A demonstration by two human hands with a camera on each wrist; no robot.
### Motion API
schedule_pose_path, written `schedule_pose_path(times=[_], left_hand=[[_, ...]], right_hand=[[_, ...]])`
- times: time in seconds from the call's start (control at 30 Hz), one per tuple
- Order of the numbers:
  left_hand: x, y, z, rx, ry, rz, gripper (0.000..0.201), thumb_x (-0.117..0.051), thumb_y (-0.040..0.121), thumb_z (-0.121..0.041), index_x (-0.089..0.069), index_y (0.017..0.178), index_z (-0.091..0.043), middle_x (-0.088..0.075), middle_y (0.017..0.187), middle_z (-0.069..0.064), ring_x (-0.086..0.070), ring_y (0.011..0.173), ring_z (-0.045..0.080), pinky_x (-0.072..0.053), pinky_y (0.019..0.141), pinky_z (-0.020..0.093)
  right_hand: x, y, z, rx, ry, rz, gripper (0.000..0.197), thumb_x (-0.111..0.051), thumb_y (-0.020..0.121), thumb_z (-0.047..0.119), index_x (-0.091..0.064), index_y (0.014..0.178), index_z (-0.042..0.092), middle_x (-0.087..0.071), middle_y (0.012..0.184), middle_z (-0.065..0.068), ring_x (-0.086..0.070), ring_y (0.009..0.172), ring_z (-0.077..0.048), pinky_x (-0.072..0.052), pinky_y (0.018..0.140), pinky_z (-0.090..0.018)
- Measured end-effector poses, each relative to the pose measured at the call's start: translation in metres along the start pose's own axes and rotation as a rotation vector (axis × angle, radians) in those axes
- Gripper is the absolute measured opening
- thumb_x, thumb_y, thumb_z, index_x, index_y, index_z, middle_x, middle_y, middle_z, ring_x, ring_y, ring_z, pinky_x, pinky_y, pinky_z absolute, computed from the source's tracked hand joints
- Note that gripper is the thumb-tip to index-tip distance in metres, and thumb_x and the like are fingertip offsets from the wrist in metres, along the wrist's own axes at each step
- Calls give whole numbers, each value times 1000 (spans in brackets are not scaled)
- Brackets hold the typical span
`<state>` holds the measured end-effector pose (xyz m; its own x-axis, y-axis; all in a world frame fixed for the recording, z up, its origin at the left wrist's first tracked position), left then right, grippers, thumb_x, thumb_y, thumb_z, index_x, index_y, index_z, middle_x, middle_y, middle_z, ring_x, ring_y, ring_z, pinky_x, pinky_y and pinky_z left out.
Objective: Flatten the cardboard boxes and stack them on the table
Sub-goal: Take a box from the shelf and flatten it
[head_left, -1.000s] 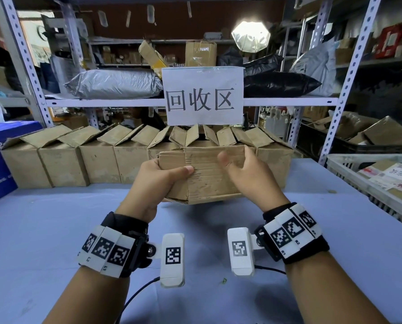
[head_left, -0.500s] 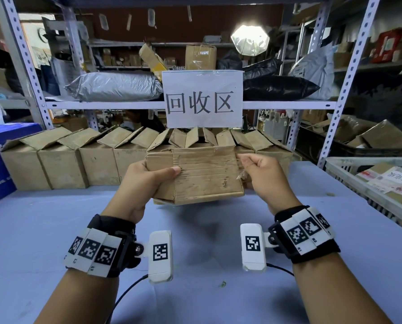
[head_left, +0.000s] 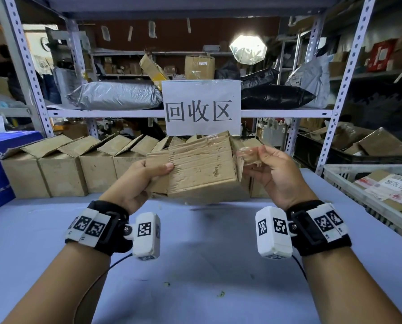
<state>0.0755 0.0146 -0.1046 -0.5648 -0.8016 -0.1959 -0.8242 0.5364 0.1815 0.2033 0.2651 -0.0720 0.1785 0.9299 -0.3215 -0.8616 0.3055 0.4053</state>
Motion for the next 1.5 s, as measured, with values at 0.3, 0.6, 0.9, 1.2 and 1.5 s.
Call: schedule_pose_path(times=[0.3, 0.6, 0.9, 1.2, 1.5], left_hand=[[-6, 15, 15, 190, -5, 23, 37, -74, 77, -19, -69, 112, -8, -76, 99, 9, -74, 76, 20, -59, 59, 29], [-13, 26, 26, 290, 45, -9, 30, -75, 81, -18, -69, 108, -5, -78, 90, 8, -75, 70, 20, -59, 57, 28], [-24, 24, -43, -189, 921, -242, 88, -79, 79, -53, -37, 149, -18, -55, 139, 2, -59, 113, 11, -49, 103, 37], [-89, 10, -43, -254, 626, 104, 87, -81, 84, -20, -32, 155, -31, -57, 117, -19, -62, 83, -19, -55, 78, 14], [-80, 7, -30, -216, 326, 121, 87, -68, 66, -8, -44, 148, -29, -49, 144, 3, -64, 111, 4, -54, 97, 35]], right_hand=[[-10, 3, 4, -21, 16, 6, 30, -40, 105, 16, -61, 86, 7, -77, 85, -4, -72, 73, -12, -56, 64, -21], [-23, 1, 27, 59, -270, -4, 31, -43, 107, 22, -64, 85, 13, -65, 67, 1, -61, 60, -9, -48, 52, -20], [-42, 14, 46, 27, -420, -68, 24, -50, 105, 24, -68, 93, 15, -69, 73, 2, -64, 57, -7, -49, 50, -19], [-75, 18, 26, 38, -492, 44, 28, -48, 106, 21, -68, 89, 12, -63, 60, 9, -51, 49, -4, -46, 48, -19], [-64, 21, 8, -77, -244, 29, 28, -45, 107, 22, -64, 88, 12, -55, 62, 6, -48, 54, -7, -53, 50, -25]])
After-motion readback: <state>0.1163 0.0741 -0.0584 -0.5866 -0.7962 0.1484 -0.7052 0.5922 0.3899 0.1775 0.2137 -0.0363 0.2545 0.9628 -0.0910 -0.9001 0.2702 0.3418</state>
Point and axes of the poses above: each hand's wrist, its own y-axis towards the middle knuckle, its own x-axis out of the back of the hand, z = x × y, the point moved 7 cm from there along y, towards the middle knuckle
